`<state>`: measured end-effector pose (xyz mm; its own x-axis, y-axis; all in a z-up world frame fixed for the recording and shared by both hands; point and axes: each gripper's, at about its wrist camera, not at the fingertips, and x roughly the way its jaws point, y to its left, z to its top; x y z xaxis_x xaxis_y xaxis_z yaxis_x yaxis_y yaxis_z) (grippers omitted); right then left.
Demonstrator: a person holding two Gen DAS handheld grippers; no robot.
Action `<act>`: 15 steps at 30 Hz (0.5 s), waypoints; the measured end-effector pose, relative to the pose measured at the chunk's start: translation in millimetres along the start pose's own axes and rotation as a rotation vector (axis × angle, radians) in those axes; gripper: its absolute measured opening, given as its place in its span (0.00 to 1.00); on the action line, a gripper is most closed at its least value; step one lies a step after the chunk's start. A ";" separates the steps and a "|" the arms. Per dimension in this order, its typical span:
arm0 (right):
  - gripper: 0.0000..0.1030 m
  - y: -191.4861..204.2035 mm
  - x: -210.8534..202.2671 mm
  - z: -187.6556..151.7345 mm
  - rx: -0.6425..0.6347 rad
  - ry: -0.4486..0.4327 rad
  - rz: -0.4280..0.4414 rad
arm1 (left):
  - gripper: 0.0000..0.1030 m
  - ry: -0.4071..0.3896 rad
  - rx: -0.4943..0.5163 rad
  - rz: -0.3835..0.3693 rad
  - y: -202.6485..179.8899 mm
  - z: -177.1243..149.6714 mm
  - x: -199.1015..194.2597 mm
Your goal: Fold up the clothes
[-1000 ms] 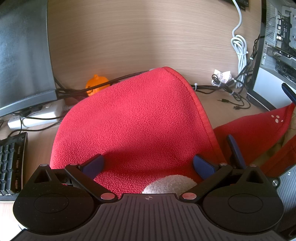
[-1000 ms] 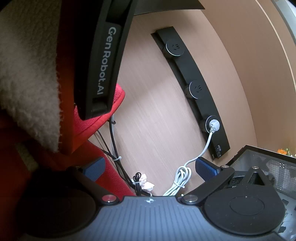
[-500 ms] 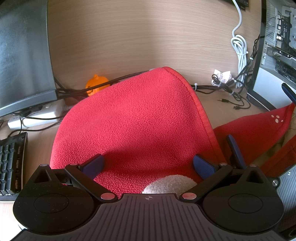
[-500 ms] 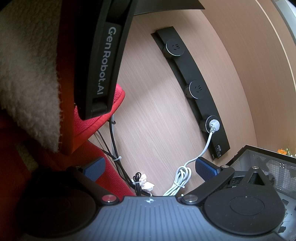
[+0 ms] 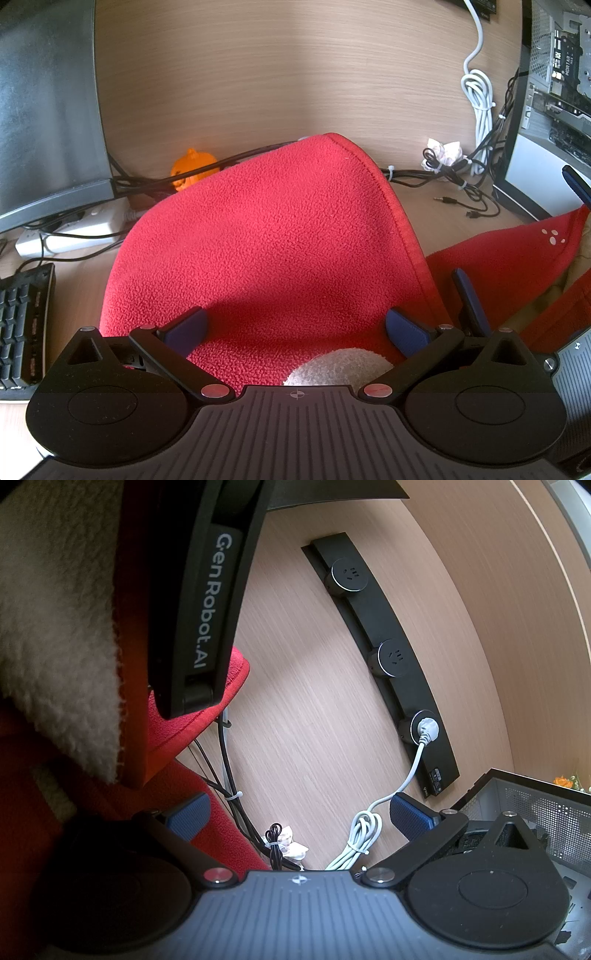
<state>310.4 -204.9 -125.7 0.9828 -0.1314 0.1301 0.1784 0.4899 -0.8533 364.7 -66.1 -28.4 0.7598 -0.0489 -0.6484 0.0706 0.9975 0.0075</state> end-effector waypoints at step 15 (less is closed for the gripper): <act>1.00 0.1 2.4 0.2 0.006 -0.004 0.011 | 1.00 0.008 -0.017 -0.021 4.7 1.5 2.6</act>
<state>312.7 -205.0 -125.3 0.9848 -0.1225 0.1232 0.1683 0.4968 -0.8514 368.0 -61.6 -28.9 0.7531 -0.0694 -0.6543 0.0751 0.9970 -0.0192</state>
